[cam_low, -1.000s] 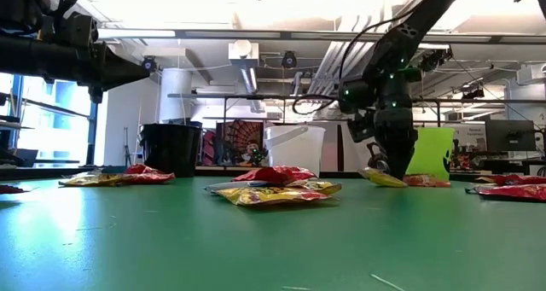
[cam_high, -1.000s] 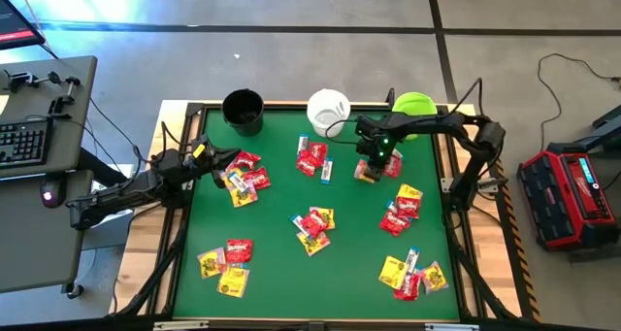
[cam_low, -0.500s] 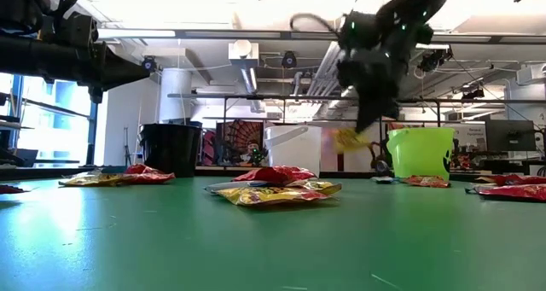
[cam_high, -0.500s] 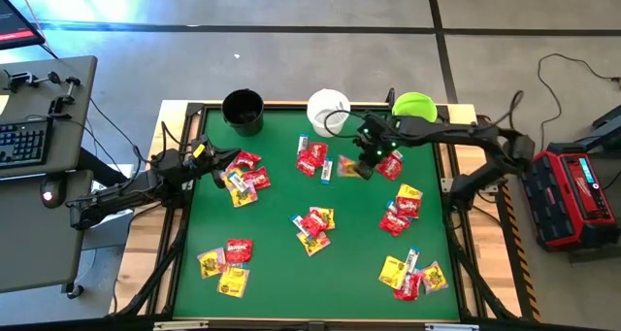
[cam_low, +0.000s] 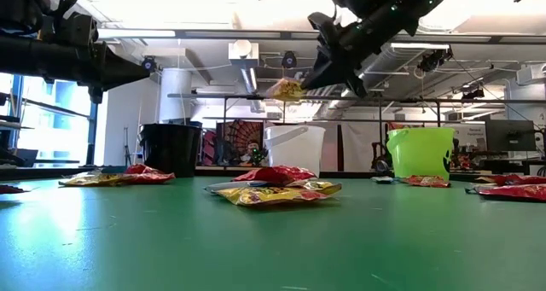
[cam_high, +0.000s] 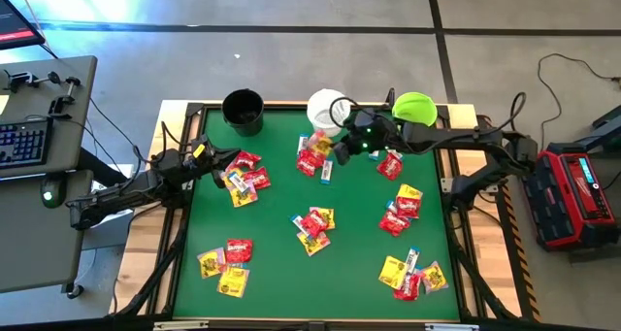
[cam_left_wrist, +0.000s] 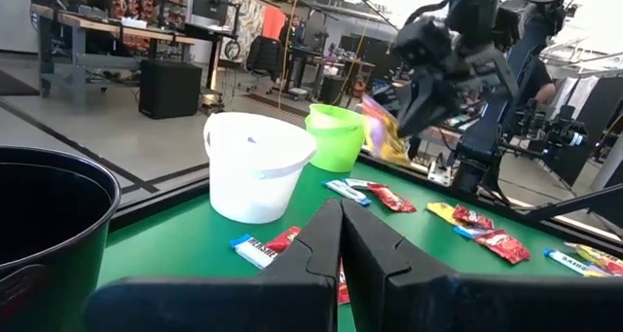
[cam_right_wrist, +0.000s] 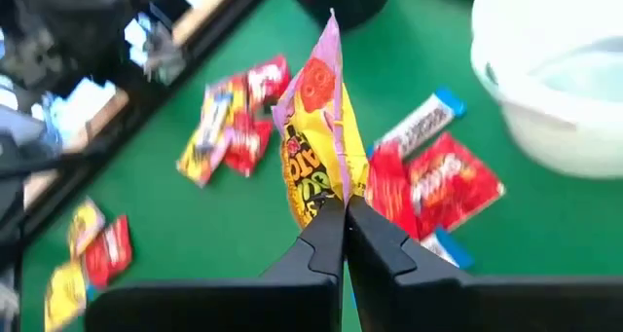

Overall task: Sort candy by brand, put in halloween buckets
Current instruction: Put the yellow candy into the white bucket

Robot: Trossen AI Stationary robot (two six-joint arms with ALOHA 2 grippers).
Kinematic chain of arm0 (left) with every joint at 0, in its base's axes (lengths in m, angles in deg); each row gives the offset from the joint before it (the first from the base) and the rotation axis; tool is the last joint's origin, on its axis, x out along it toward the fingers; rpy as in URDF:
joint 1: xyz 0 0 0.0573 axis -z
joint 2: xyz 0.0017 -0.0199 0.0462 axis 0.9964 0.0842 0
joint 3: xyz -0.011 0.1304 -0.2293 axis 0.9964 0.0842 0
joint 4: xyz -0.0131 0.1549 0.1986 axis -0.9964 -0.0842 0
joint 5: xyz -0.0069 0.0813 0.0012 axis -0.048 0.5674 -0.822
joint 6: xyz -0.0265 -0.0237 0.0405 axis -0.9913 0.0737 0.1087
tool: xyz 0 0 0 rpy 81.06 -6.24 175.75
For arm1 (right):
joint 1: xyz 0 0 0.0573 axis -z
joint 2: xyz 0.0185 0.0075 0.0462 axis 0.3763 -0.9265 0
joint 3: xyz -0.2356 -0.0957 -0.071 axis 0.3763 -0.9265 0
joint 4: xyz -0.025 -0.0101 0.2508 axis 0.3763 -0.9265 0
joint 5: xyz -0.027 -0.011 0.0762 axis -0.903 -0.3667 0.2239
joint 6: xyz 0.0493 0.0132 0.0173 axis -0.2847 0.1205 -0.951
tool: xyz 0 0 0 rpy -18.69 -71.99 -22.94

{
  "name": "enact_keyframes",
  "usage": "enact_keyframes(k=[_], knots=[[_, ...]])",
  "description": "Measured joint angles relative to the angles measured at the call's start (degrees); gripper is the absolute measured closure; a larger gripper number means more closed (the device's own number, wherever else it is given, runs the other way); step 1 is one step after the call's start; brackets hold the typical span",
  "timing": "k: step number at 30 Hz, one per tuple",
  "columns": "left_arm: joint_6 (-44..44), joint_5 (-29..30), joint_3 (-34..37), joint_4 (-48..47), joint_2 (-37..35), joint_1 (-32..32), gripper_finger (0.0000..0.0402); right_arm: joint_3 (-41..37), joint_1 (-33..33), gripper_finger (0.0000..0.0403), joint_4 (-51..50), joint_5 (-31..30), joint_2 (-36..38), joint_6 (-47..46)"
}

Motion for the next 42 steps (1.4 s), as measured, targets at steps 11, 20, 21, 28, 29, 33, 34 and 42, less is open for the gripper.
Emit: enact_keyframes(k=[11, 20, 21, 28, 29, 33, 34, 42], knots=[[-0.43, -0.14, 0.00, 0.00, 0.01, 0.00, 0.0401, 2.42, 2.01, 0.0403, 0.09, -0.15, 0.00, 0.70], [2.05, -1.72, 0.00, -0.26, 0.01, 0.00, 0.0401, 10.67, 2.70, 0.0403, -10.11, -1.78, 0.03, 6.06], [2.05, -2.11, 0.00, -0.26, 0.01, 0.00, 0.0401, 11.19, 2.85, 0.0403, -10.15, -1.90, 0.02, 6.12], [2.00, -8.15, 0.00, -0.29, 0.01, 0.02, 0.0401, 12.44, 3.28, 0.0403, -7.37, -1.91, 0.02, 6.12], [1.91, -8.94, 0.00, -0.35, 0.02, 0.02, 0.0401, 12.44, 3.25, 0.0403, -7.35, -1.91, 0.02, 6.12], [1.09, -9.25, 0.00, -0.40, 0.30, 0.04, 0.0401, 12.27, 3.27, 0.0403, -6.96, -2.37, 0.02, 6.19], [1.07, -9.22, -0.01, -0.37, 0.30, 0.04, 0.0401, 12.26, 3.27, 0.0403, -6.78, -2.39, 0.02, 6.21], [-0.07, -7.61, -0.02, -0.43, 0.30, 0.04, 0.0401, 13.20, 4.84, 0.0403, -4.52, -1.04, 0.02, 7.08]])
